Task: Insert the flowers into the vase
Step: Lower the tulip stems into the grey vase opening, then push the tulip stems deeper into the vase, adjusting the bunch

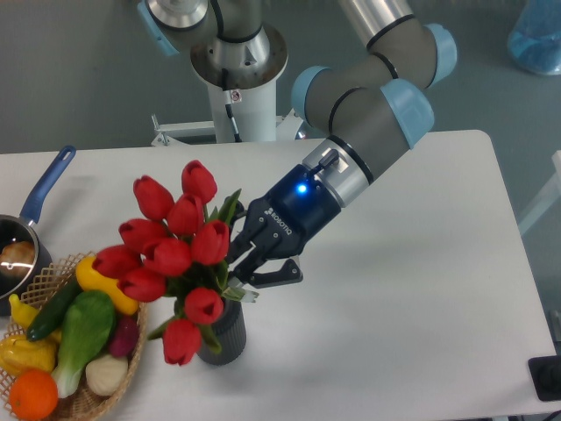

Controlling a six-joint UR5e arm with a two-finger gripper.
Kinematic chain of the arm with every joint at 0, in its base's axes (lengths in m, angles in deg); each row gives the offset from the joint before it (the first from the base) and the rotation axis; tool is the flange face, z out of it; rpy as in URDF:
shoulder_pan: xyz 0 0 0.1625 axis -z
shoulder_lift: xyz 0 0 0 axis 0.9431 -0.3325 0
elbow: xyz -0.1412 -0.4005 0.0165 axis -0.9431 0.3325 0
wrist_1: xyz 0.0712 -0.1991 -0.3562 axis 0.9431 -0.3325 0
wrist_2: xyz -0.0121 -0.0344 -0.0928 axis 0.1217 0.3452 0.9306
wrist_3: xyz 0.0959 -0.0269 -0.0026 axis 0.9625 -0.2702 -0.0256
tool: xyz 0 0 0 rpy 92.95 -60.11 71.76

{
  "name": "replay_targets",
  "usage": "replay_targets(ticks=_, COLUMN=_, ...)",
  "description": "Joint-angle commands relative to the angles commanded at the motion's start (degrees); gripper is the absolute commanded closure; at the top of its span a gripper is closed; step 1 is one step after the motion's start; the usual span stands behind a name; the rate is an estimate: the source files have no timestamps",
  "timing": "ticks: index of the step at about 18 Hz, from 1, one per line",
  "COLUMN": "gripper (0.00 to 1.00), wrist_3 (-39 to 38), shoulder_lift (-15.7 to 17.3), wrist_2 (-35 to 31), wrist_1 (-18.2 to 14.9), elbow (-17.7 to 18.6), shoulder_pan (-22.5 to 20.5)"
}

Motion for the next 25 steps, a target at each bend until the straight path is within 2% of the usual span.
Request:
replay_targets(ticks=2, gripper=0.78, wrist_3=0.97, shoulder_lift=0.00, wrist_2=2.98, wrist_1=0.00, elbow=0.71, shoulder_pan=-0.09)
replay_targets(ticks=8, gripper=0.78, wrist_3=1.06, shoulder_lift=0.18, wrist_2=6.69, wrist_1=0.00, elbow=2.55, shoulder_pan=-0.44)
replay_targets(ticks=12, gripper=0.78, wrist_3=1.94, shoulder_lift=-0.79, wrist_2=7.31, wrist_1=0.00, elbow=3.87, shoulder_pan=-0.35)
replay_targets(ticks=20, gripper=0.79, wrist_3=2.73, shoulder_lift=-1.05, wrist_2=7.57, wrist_1=0.00, elbow=4.14, shoulder_pan=-0.09)
replay_targets(ticks=25, gripper=0.78, wrist_3=3.09, shoulder_lift=-2.72, wrist_2=7.57, wrist_1=0.00, elbow=4.23, shoulder_pan=0.61)
